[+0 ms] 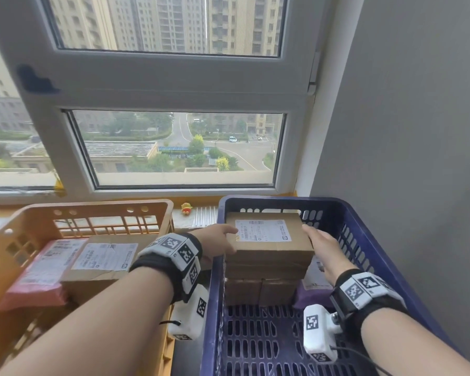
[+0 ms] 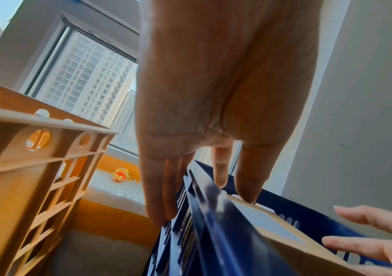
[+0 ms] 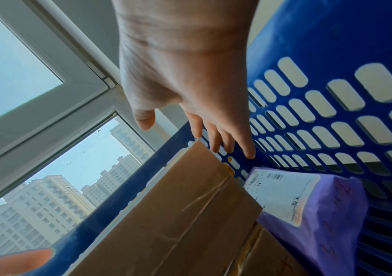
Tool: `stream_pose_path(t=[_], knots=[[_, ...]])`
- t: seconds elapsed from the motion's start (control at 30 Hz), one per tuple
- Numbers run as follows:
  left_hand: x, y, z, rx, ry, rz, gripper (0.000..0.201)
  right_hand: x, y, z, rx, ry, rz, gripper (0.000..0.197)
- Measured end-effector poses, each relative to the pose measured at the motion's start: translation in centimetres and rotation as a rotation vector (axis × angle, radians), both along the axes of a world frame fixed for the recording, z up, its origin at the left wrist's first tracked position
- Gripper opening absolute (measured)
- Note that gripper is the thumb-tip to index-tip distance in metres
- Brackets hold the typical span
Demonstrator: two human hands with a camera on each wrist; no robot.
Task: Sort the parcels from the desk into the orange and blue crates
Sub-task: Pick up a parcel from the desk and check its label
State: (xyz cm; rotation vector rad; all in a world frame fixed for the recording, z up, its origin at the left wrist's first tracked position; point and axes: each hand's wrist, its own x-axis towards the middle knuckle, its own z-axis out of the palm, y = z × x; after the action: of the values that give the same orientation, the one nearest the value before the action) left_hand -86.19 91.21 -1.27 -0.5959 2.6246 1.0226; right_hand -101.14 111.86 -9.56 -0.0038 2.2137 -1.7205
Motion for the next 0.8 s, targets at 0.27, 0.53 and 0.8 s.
stream_pose_path(t=[0.27,0.53,0.8], knots=[[2.4,0.0,1.0,0.011,0.045,0.011,0.05,1.0,-0.5,2.3,-0.07,0.006,-0.011,0.081],[6.7,-1.7,3.5,-0.043,0.2,0.067,0.039,7.2,-3.0,8.6,-0.092,0.111,-0.06,0.03],[15.9,-6.6,4.4,0.011,0.356,0.23,0.024,14.8,-9.9,12.0,-0.167,0.054,0.052,0.021]])
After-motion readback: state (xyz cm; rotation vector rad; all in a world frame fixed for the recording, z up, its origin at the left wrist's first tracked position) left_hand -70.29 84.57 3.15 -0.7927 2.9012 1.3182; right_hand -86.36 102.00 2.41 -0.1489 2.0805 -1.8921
